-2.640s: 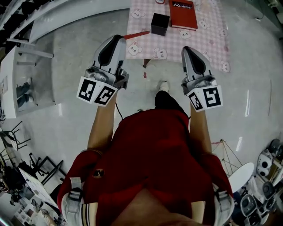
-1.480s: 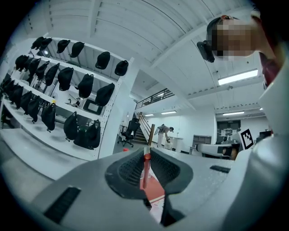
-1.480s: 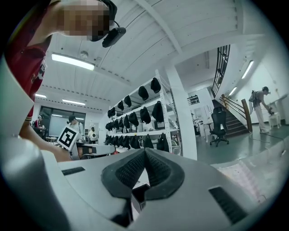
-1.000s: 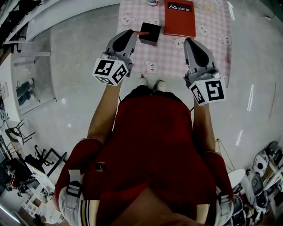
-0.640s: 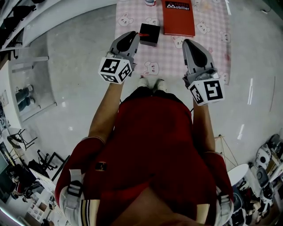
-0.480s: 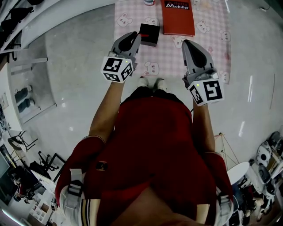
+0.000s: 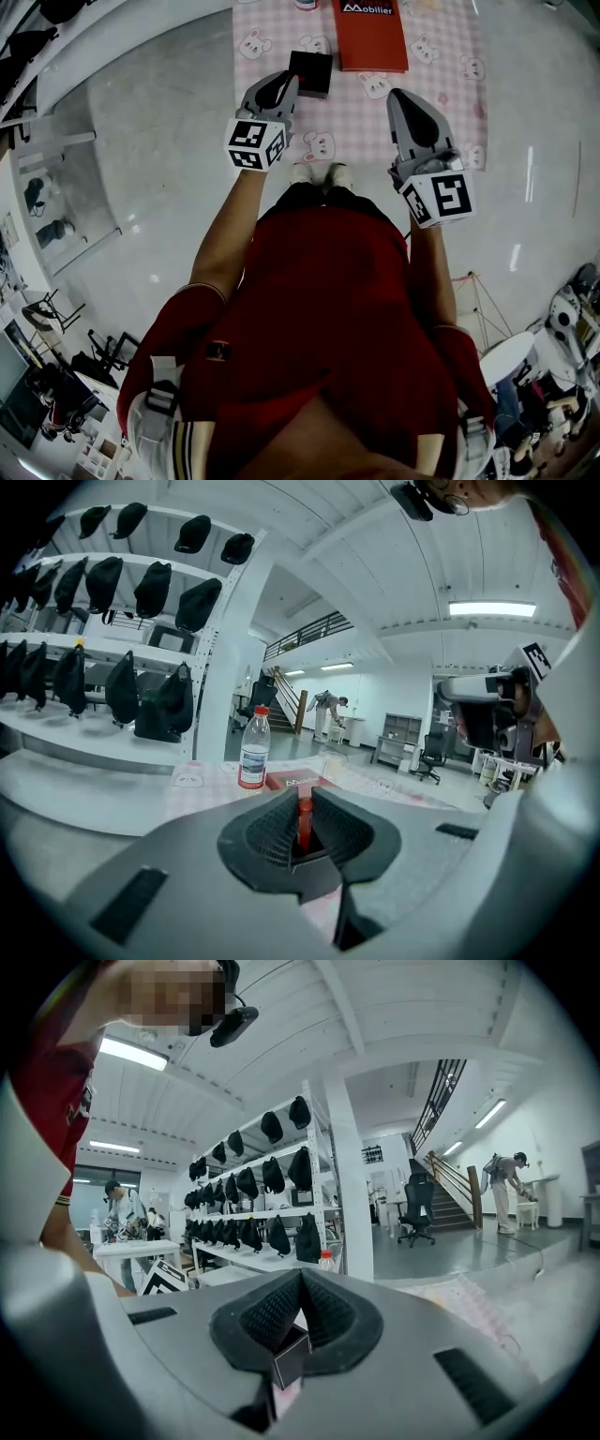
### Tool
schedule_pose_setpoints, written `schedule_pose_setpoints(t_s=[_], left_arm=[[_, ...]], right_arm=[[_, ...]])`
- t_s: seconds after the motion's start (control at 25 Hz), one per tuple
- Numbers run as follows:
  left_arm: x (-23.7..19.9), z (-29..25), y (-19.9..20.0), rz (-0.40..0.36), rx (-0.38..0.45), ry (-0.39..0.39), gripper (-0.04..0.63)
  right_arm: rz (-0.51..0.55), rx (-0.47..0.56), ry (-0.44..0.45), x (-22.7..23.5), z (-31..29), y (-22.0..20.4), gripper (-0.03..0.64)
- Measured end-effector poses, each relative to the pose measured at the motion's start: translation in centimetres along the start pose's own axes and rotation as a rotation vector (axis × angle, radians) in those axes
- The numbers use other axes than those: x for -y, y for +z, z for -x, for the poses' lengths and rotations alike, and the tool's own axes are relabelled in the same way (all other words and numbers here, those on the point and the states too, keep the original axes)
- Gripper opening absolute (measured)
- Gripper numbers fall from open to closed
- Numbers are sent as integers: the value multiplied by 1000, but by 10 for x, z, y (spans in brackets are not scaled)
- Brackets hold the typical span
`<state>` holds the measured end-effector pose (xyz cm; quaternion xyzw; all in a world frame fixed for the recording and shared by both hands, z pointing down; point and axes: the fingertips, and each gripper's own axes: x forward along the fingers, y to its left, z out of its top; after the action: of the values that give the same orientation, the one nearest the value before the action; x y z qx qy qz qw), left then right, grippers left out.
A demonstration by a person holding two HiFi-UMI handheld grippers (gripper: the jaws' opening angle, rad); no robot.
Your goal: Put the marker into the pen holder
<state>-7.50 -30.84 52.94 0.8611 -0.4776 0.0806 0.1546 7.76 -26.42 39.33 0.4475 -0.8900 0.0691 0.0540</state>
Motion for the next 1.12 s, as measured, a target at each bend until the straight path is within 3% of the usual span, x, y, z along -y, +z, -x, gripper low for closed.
schedule_pose_setpoints(t_s=[0.36, 1.12], left_arm=[[2, -7, -13, -19, -49, -2, 49], [6, -3, -28, -49, -68, 12, 74]], right_arm=[[-1, -16, -28, 0, 6, 2, -2], [-6, -20, -17, 0, 10, -9, -2]])
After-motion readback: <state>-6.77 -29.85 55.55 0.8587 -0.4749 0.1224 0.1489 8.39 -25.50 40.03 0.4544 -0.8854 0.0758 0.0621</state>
